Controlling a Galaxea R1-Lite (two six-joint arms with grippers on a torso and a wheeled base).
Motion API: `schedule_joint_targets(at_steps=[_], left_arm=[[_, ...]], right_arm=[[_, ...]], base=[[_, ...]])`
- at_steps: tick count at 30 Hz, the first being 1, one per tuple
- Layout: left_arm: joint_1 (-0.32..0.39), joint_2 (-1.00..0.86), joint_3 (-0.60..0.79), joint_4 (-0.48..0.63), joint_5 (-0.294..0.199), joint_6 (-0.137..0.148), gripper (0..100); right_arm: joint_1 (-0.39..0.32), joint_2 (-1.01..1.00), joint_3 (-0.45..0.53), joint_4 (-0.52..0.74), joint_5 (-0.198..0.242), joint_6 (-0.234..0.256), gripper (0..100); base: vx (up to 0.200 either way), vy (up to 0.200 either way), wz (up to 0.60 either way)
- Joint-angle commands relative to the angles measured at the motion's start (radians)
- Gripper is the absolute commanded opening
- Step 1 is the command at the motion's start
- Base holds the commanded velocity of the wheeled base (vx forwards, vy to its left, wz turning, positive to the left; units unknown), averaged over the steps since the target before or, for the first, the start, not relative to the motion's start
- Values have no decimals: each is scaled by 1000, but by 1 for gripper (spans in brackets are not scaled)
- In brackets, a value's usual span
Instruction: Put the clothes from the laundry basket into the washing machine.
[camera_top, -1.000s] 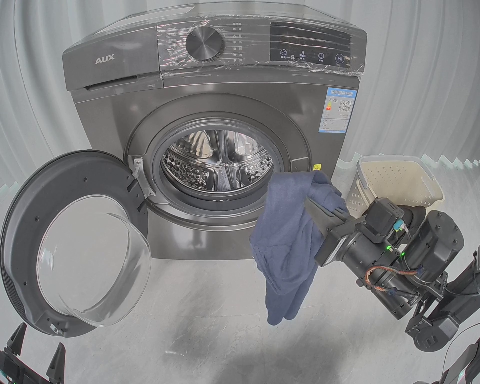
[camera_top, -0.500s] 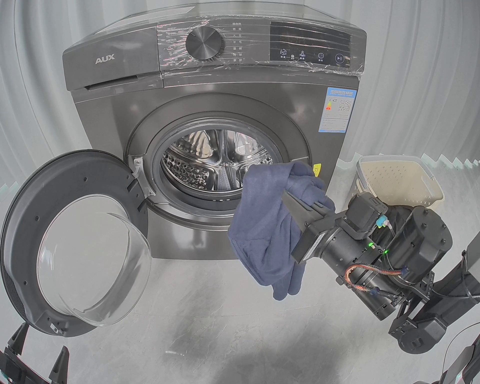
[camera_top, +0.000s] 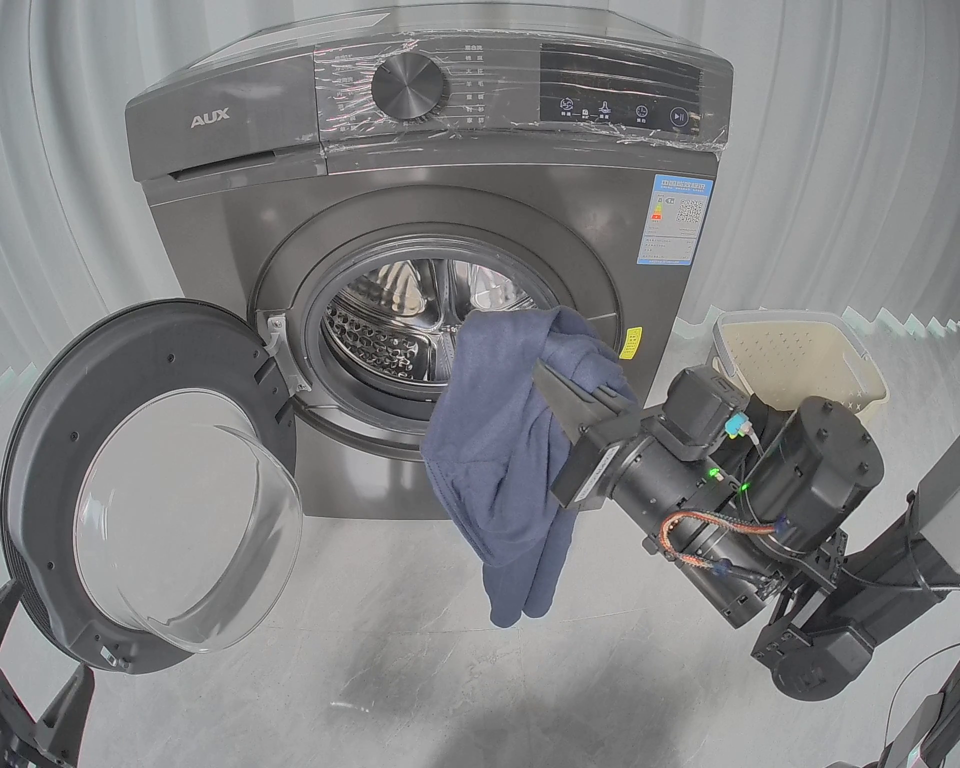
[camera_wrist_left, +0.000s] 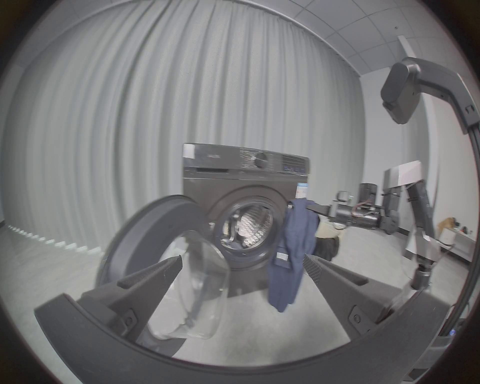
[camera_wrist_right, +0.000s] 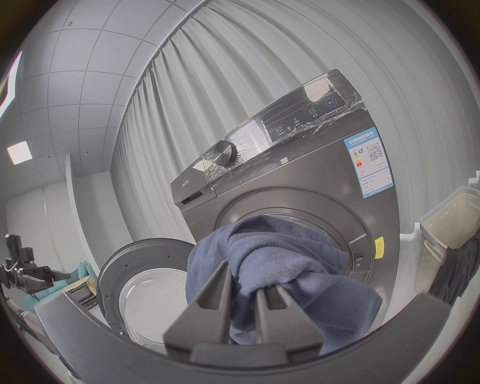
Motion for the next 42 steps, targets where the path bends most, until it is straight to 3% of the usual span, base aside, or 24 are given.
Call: schedule_joint_targets(at_steps=[1,3,9,11,14,15,22,29,31,35,42], left_arm=[[-2,484,-131,-46,-301,78,100],[-32,564,-128,-111,-335,80,100],[-170,720,-122,-234,-319,75,100],[-231,814,-128,-277,-284,77,100],[-269,881,-127,-335,-249,77,100],[-297,937,-124,-404,-214,71,100],[-346,1104,-130,-572,-157,63,100],[-398,1250,-136,-699,-98,17,100],[-420,1312,-150,-748,-75,-17,100],[-440,1372,-183,-783,-74,-63,100],[-463,1452,-219,-788,-75,-78,100]], right_arm=[[-2,34,-114,38,30,14,0],[-1,44,-126,44,29,19,0],[-6,84,-162,41,27,20,0],[-4,89,-174,41,26,20,0],[-2,89,-174,41,23,20,0],[-1,87,-174,40,21,20,0],[-4,89,-176,41,18,20,0],[-4,94,-179,46,15,20,0],[-6,101,-191,47,15,20,0],[-6,106,-192,47,15,20,0],[-9,106,-191,47,14,20,0]], base=[[0,0,0],[0,0,0],[0,0,0],[0,0,0],[0,0,0],[0,0,0],[0,0,0],[0,0,0],[0,0,0],[0,0,0],[0,0,0]])
